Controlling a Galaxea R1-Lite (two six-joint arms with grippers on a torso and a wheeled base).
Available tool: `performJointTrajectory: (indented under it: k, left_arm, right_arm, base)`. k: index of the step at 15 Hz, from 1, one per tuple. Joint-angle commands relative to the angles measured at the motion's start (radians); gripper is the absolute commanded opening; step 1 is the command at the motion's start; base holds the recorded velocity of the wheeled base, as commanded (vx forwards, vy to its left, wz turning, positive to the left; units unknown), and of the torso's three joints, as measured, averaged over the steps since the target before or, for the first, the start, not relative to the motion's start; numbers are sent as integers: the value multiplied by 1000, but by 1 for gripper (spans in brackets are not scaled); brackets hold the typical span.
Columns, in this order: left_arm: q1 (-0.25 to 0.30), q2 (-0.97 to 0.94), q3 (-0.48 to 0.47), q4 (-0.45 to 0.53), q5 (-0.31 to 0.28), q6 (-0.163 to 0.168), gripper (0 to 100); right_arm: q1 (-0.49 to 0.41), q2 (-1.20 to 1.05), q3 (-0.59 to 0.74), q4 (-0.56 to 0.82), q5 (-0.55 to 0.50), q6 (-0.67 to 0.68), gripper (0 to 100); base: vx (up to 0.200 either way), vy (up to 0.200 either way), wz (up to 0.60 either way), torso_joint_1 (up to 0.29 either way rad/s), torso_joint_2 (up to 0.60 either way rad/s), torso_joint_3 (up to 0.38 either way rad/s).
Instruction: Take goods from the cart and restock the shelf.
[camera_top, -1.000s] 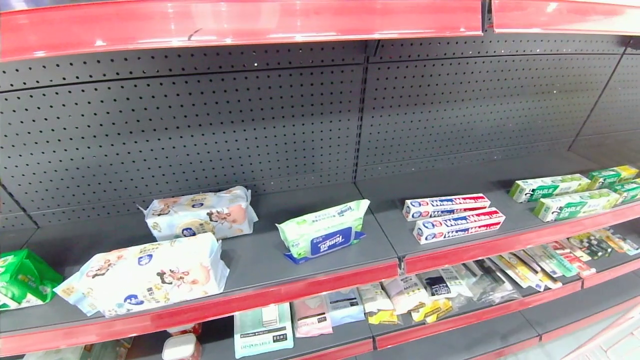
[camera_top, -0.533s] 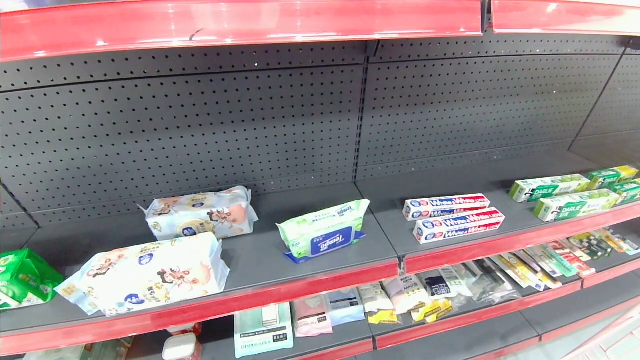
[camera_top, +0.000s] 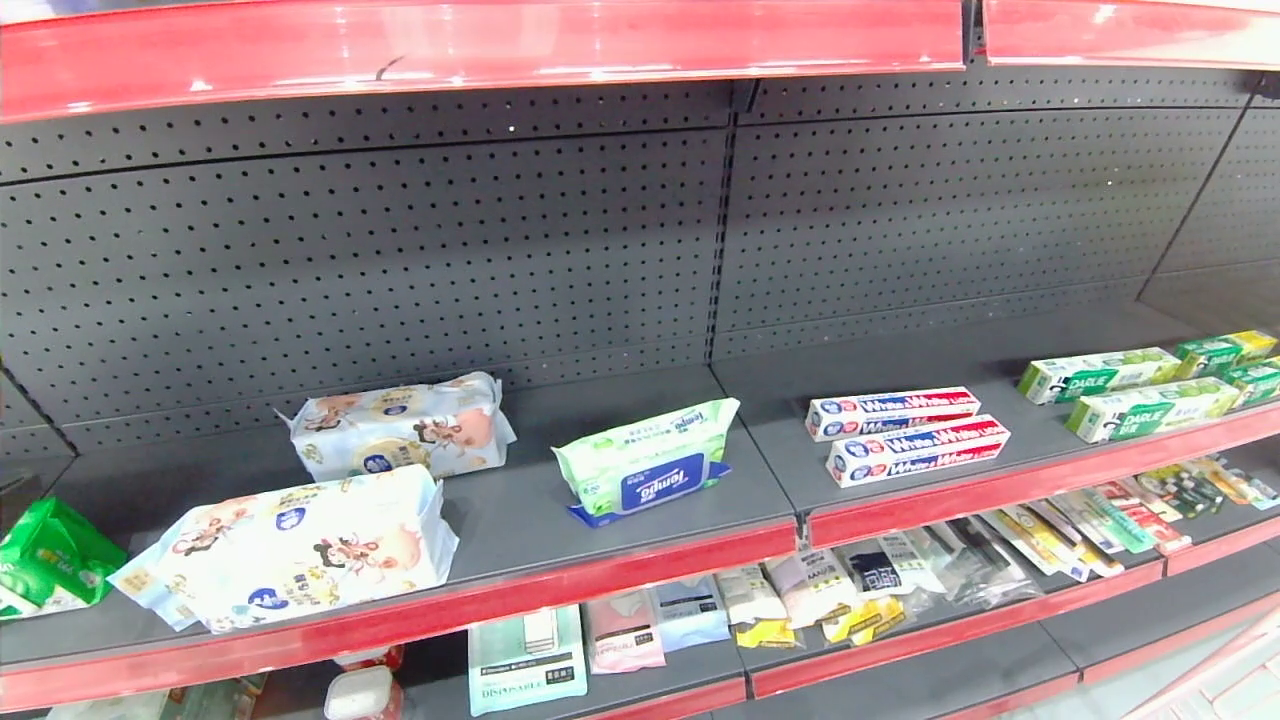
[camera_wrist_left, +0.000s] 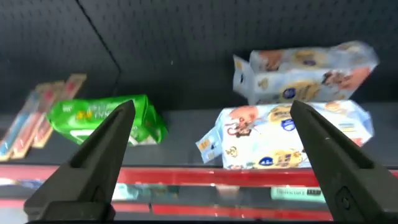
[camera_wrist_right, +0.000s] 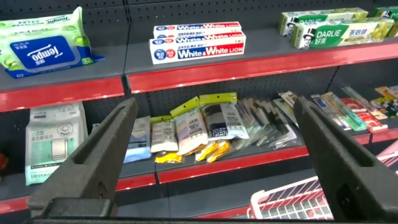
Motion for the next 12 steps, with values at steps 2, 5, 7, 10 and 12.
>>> performJointTrajectory:
  k: [2,5,7,10,12]
  left_arm:
    - [85,151,65,-53,29,10,100]
    - [154,216,82,-111,31,18,100]
    - [203,263,82,-116,31,31,100]
    - [258,369,82,-152,43,47,100]
    - [258,414,82,-151,60,73,100]
  right_arm:
    - [0,3,0,0,0,-1,100]
    - [0,1,0,0,0,-1,100]
    - [0,1,0,0,0,-1,100]
    - [0,3,0,0,0,-1,100]
    - [0,1,0,0,0,-1,100]
  base:
    - [0,0,0,0,0,0]
    - [0,0,0,0,0,0]
    - [0,0,0,0,0,0]
    - [0,0,0,0,0,0]
    - [0,0,0,0,0,0]
